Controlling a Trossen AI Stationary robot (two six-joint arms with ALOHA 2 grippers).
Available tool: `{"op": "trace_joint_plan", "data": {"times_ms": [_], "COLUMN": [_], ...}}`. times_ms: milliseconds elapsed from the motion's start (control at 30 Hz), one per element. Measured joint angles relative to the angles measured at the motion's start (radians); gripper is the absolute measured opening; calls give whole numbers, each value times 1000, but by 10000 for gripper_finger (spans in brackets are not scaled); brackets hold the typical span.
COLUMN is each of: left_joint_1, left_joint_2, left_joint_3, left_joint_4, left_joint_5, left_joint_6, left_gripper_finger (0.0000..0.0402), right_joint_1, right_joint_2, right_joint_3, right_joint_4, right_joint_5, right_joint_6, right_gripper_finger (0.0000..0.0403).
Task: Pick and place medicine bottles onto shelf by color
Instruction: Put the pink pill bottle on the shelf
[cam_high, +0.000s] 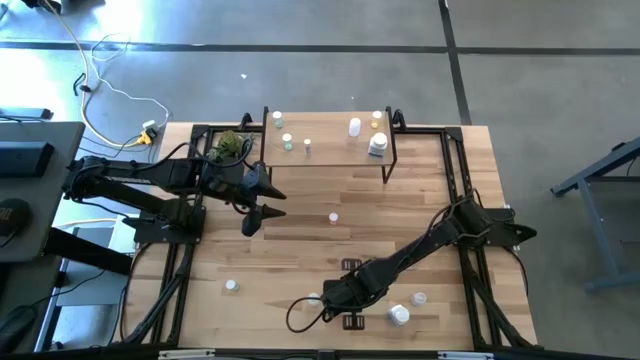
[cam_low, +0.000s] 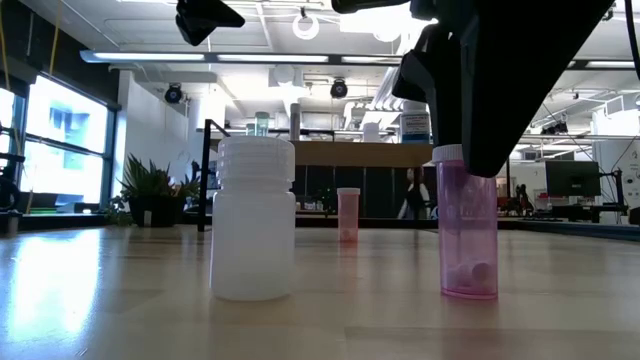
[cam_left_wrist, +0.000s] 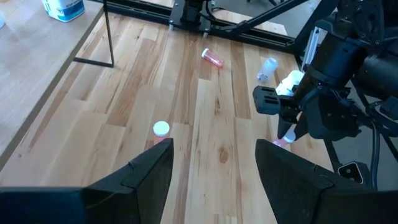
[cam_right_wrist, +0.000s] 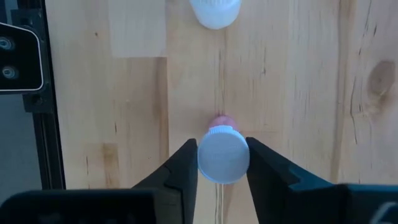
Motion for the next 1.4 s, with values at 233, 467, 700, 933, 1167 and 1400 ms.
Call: {"op": "trace_joint_plan", "data": {"times_ms": [233,467,700,933,1167,1400], "left_joint_1": [0,0,8,8,22,80], "left_joint_2": [0,0,0,0,0,0], "left_joint_3": [0,0,0,0,0,0], "left_joint_4": [1,3,0,-17,-45,-50], "left_joint_5": [-18,-75,-76,-136,-221,-228], "left_joint_6": [18,45,45,45,44,45], "left_gripper_finger": [218,218,218,218,218,218], "right_joint_1": [-6,-44,-130,-250,-382,-534], "right_joint_2": [-12,-94,-194,-293,-390,-476], "right_joint_3": [0,0,0,0,1,1], "right_joint_4": [-4,-32,-75,-113,-134,-136], "right_joint_5": [-34,-29,-21,-10,8,14], "right_joint_6": [8,54,70,51,-51,-190], "right_gripper_finger": [108,106,106,106,106,107]}}
